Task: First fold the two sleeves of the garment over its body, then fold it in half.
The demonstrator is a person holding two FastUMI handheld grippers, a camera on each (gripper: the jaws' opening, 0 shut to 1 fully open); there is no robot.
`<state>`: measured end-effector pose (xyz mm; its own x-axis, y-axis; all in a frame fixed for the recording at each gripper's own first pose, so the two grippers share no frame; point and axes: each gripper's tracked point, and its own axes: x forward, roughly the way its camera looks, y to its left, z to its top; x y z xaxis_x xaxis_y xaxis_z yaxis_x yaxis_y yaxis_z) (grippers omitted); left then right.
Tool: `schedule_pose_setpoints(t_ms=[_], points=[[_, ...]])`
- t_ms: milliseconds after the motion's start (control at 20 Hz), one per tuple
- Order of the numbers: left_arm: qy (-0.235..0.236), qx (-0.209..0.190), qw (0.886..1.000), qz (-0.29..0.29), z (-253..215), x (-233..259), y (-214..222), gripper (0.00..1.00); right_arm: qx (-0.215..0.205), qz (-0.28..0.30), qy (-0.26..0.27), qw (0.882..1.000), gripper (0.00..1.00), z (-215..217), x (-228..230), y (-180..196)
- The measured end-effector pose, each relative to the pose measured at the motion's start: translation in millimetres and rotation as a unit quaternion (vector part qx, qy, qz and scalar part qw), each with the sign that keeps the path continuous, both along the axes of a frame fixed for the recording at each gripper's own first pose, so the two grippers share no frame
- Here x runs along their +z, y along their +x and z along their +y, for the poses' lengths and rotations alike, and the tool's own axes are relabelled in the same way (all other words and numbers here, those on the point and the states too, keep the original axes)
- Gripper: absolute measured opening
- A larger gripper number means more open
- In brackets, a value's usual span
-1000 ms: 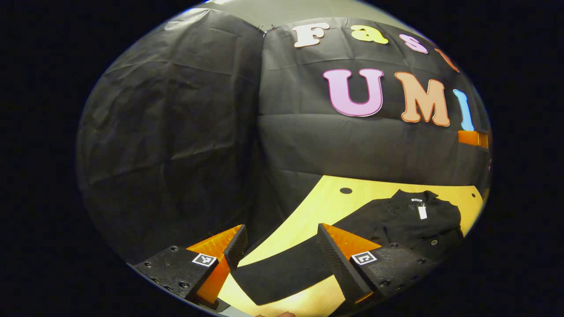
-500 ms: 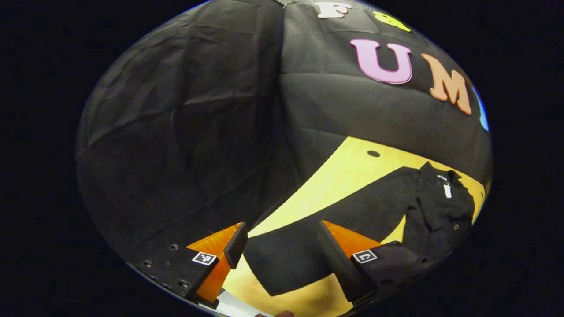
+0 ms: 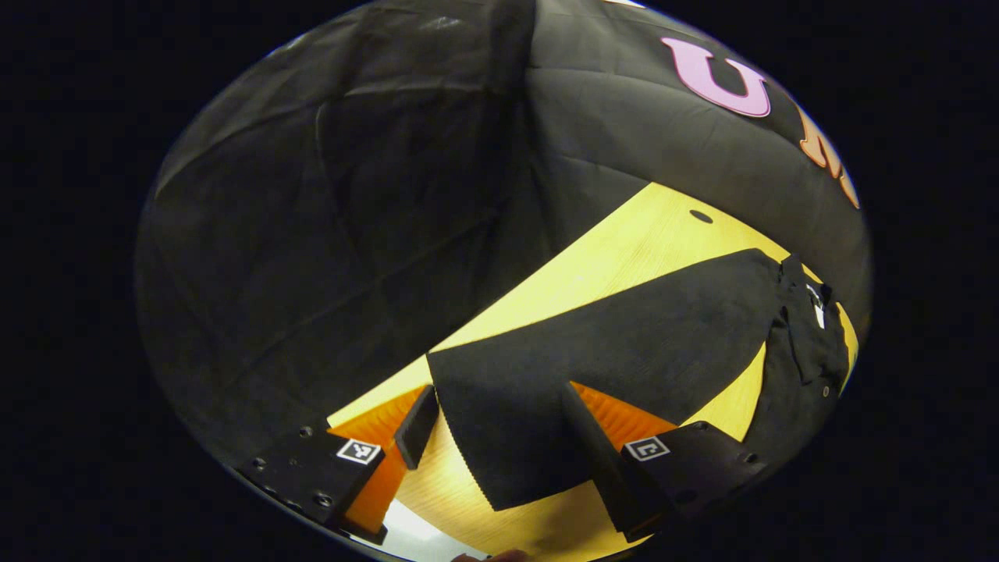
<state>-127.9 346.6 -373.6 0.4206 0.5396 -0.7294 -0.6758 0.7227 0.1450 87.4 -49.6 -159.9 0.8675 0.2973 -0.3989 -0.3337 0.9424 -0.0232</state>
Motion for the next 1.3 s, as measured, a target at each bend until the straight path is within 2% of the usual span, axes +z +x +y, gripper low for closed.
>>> schedule_pose_setpoints(t_ms=[150,250,350,500,700,1000,1300], points=[[-0.007,-0.032,0.999,-0.005,-6,-3,7,0.95,-0.004,0.003,-0.005,1.0,0.96,-8,0,-1],[-0.014,-0.06,0.998,-0.008,-15,-4,18,0.48,-0.008,0.004,-0.01,1.0,0.97,-17,2,-2],[-0.013,-0.062,0.998,0.001,-18,-3,20,0.01,-0.008,0.004,-0.01,1.0,0.96,-24,7,-4],[-0.009,-0.073,0.997,-0.01,-25,11,35,0.0,-0.017,-0.012,-0.022,1.0,0.96,-48,19,-4],[0.022,-0.12,0.991,-0.047,-43,55,80,0.0,-0.024,-0.02,-0.021,0.999,0.97,-76,26,-8],[0.033,-0.181,0.978,-0.101,-95,110,148,0.0,-0.034,-0.012,-0.008,0.999,0.96,-113,25,-13],[0.041,-0.24,0.964,-0.105,-155,129,191,0.0,-0.055,-0.005,-0.005,0.998,0.96,-162,23,-21]])
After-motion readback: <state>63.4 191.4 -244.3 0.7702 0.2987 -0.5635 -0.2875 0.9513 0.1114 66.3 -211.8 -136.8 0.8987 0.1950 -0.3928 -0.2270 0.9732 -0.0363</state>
